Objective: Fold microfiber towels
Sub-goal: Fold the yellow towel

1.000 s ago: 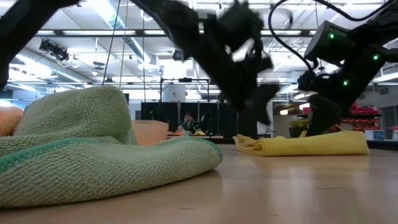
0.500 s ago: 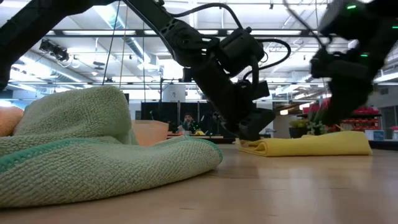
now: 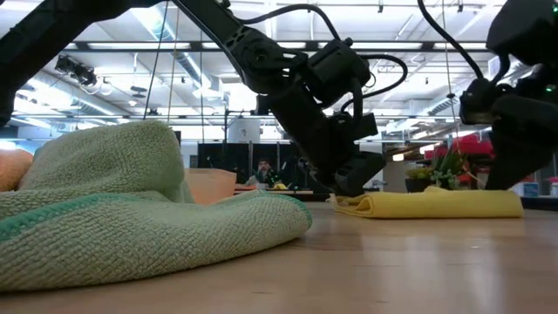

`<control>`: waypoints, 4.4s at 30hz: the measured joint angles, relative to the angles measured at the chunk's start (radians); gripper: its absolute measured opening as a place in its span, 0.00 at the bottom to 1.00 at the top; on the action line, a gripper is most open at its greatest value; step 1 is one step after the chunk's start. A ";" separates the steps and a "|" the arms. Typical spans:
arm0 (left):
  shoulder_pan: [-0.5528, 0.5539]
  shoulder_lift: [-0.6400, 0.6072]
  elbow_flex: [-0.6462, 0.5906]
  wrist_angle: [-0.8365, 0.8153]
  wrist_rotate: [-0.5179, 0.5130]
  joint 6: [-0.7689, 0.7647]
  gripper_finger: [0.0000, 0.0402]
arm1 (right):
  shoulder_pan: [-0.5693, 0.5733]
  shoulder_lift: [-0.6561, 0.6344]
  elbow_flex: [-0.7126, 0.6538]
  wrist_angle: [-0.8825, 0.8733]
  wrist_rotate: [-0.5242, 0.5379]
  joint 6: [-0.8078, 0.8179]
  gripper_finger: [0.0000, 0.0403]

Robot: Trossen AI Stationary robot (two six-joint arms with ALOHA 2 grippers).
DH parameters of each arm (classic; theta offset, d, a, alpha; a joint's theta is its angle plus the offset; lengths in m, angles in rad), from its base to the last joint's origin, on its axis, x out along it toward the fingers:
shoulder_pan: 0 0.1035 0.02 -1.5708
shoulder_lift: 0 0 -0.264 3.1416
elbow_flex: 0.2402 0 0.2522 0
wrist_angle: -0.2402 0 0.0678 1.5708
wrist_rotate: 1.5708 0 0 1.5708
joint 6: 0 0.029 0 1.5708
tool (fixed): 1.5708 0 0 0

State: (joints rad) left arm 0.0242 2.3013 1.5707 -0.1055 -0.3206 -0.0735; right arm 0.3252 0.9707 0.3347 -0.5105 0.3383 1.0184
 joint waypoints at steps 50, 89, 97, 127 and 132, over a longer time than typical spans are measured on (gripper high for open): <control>-0.114 -0.021 0.001 -0.069 0.027 -0.097 0.04 | 0.116 0.215 0.084 0.014 0.132 0.064 0.01; 0.011 0.070 0.143 0.277 0.216 0.082 0.17 | 0.360 -0.065 0.238 -0.523 0.229 0.257 0.01; 0.046 0.213 0.340 0.083 0.334 0.136 0.26 | 0.360 -0.084 0.238 -0.520 0.300 0.262 0.01; 0.187 0.159 0.395 -0.412 -0.074 -0.319 0.27 | -0.100 0.001 0.033 0.207 0.169 -0.239 0.01; 0.143 0.028 0.398 -0.459 -0.063 -0.204 0.27 | -0.210 0.011 0.034 0.306 0.167 -0.329 0.01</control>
State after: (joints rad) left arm 0.1673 2.3297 1.9684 -0.5645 -0.3836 -0.2773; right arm 0.1155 0.9821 0.3683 -0.2045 0.5050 0.6898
